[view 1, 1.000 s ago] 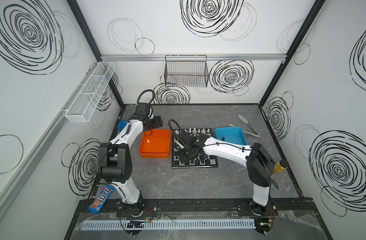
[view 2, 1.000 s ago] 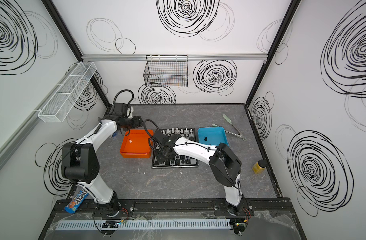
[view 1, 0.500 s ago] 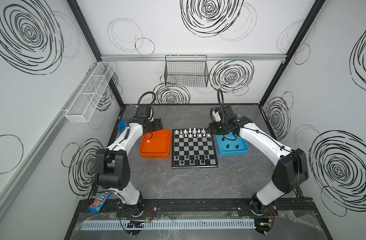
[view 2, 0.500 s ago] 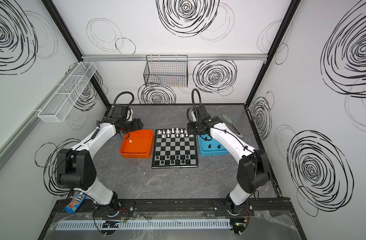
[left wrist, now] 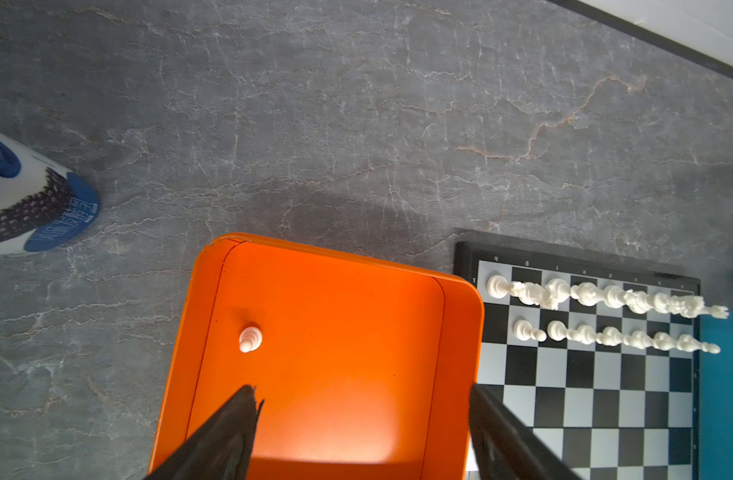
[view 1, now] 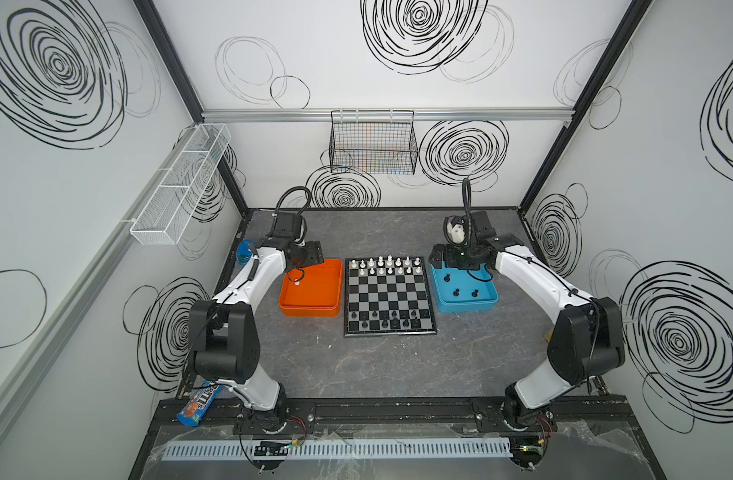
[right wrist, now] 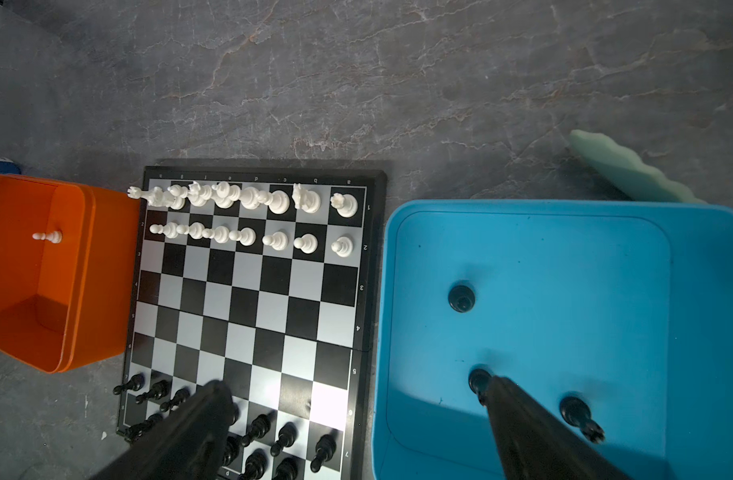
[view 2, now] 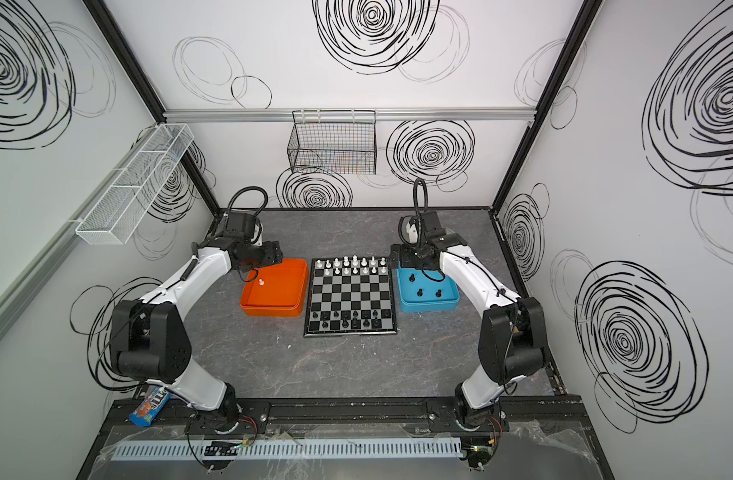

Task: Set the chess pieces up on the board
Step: 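Raise the right gripper over the blue tray while the left gripper lowers, then lower the open left gripper onto the white pawn in the orange tray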

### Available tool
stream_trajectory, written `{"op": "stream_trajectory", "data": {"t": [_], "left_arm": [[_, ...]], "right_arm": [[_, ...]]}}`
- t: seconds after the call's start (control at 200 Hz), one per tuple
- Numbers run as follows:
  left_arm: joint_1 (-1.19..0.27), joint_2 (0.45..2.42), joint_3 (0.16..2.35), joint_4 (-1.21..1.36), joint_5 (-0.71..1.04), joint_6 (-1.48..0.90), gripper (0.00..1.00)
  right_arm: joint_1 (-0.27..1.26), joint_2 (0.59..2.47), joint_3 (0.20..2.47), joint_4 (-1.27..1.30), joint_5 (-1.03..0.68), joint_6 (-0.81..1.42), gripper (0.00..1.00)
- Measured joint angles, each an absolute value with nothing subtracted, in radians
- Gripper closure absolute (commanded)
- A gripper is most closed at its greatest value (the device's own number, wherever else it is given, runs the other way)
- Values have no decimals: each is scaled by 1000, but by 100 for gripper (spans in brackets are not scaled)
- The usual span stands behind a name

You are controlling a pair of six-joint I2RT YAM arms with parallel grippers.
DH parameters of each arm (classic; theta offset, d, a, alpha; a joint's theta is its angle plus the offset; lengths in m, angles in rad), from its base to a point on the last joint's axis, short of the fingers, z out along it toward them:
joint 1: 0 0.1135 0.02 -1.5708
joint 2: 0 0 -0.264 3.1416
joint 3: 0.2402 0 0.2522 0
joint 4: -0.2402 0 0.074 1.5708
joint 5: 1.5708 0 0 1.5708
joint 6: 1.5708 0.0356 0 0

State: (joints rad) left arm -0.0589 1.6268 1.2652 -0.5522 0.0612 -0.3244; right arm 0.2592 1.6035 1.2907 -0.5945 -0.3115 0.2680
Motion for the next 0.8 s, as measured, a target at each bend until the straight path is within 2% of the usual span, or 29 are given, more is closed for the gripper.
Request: {"op": "stream_trajectory", "data": {"t": [0.295,0.41,0.565,0.796], "left_arm": [[-65,1629,1250,-553,58,-320,13],[-67,1638,1250,-553,47,-315,6],[-78,1662,1250,-553,18,-315,2],[-89,1740,1250,-556,-30,-314,1]], "right_arm": [[220,1596,1232,-578,-316,249,0],[195,1579,1184,-569,-321,245,0],[159,1578,1164,-567,-337,237,0],[142,1578,1164,-547,-347,231,0]]}}
